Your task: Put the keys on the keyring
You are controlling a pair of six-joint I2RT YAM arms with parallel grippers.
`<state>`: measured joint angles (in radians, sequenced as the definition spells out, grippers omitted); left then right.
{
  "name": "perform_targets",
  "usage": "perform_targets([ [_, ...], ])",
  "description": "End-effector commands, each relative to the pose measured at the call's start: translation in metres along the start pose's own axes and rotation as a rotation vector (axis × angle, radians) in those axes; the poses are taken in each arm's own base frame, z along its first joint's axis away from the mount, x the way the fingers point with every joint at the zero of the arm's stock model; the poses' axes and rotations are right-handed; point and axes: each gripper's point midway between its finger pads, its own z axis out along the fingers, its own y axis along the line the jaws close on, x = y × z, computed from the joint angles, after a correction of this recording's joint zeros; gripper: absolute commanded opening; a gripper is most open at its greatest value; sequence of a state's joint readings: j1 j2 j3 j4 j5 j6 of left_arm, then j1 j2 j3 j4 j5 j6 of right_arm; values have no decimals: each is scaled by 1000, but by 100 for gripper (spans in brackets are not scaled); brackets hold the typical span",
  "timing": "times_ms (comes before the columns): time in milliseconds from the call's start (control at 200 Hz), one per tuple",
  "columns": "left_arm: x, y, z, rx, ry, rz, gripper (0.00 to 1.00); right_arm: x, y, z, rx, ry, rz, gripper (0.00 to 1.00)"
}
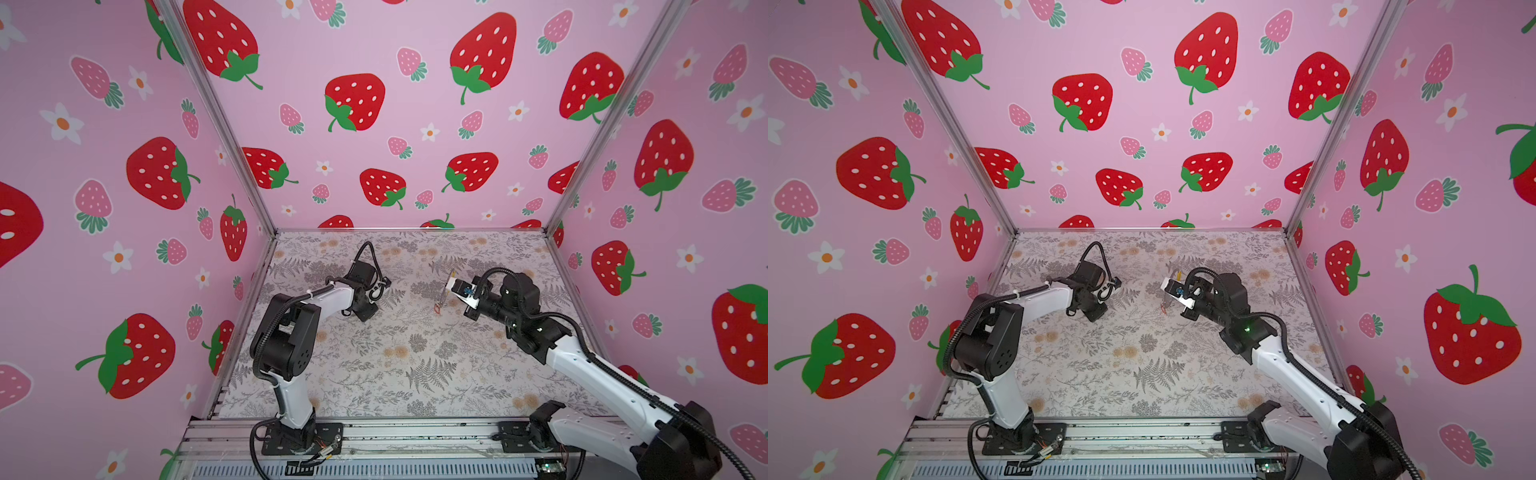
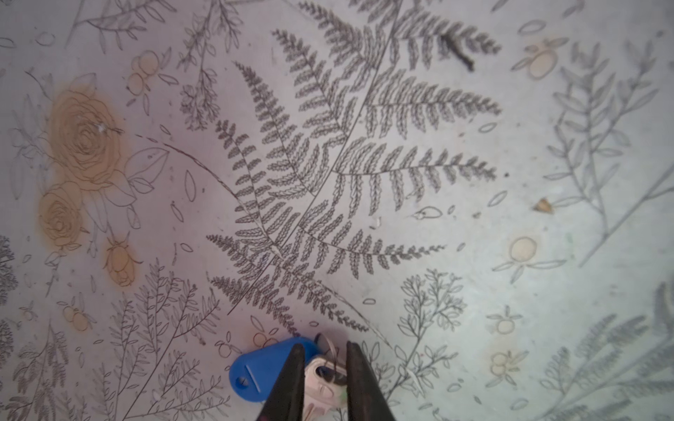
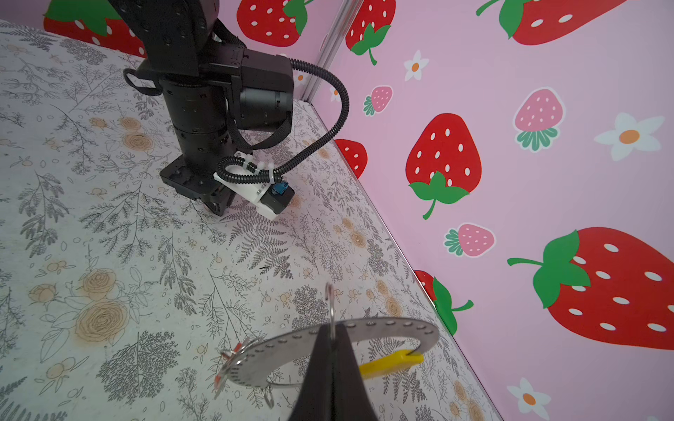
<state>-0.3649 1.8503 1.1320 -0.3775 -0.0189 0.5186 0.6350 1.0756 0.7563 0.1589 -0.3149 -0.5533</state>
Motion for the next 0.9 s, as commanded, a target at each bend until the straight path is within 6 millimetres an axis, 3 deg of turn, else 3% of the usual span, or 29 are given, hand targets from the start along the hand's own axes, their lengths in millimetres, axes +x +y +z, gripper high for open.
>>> perform_targets([
  [0, -1, -1, 2, 5, 12, 10, 22, -14, -6, -1, 9, -37, -22, 2],
  [360, -9, 0, -10, 6, -25, 6, 0, -13, -6, -1, 13, -35, -25, 2],
  [650, -27, -15, -52, 77, -167, 13, 0, -12, -5, 0, 13, -36, -19, 2],
  [895, -58, -56, -109, 303, -425, 57, 0, -11, -3, 1, 3, -41, 2, 2],
])
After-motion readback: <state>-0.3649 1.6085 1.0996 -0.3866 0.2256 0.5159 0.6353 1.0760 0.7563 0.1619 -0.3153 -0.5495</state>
